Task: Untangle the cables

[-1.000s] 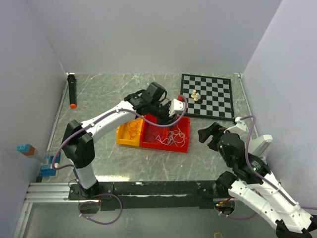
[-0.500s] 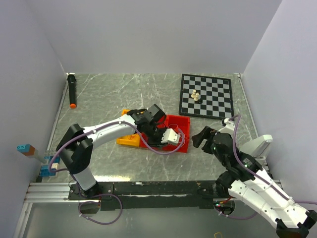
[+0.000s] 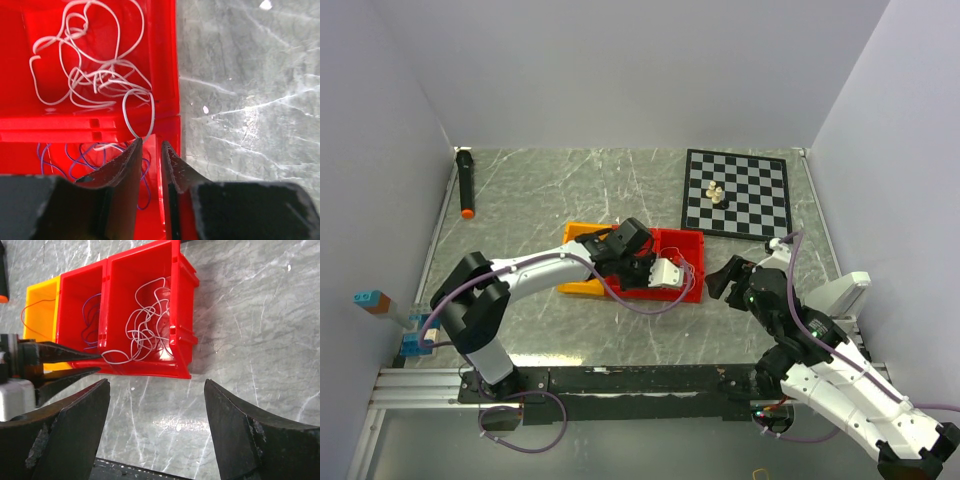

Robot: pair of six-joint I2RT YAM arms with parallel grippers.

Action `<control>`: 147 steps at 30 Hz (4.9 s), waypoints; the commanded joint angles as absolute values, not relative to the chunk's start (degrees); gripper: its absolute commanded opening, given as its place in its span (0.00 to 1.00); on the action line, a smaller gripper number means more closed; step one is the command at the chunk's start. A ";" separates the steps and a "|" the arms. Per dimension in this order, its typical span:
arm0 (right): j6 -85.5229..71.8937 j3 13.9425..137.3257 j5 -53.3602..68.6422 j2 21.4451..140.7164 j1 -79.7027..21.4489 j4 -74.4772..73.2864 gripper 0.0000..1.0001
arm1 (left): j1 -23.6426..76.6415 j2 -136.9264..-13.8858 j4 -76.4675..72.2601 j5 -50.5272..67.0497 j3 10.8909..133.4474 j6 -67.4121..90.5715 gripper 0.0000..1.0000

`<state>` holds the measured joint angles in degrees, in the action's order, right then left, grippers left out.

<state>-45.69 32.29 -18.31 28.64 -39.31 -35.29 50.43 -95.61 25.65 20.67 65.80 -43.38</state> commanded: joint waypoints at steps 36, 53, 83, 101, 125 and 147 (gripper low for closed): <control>-45.09 29.79 -17.14 25.66 -39.02 -31.82 0.61 | 53.61 -93.87 15.30 14.94 60.21 -43.15 0.24; -44.91 29.97 -17.40 24.35 -39.02 -32.25 0.55 | 55.55 -90.53 5.88 3.69 57.30 -40.96 0.01; -20.49 29.61 5.71 57.02 -41.57 2.90 0.76 | 26.21 -89.56 42.00 19.59 76.29 -18.54 0.25; -8.70 39.72 2.55 75.49 -44.65 2.46 0.78 | 13.71 -90.44 40.17 23.11 68.91 -22.85 0.27; -10.63 39.73 1.06 74.27 -45.88 -4.30 0.24 | 13.62 -92.11 31.64 23.47 67.06 -20.74 0.27; -13.53 42.62 -14.93 60.11 -40.35 -10.28 0.00 | 13.71 -90.18 26.19 19.78 63.54 -23.91 0.25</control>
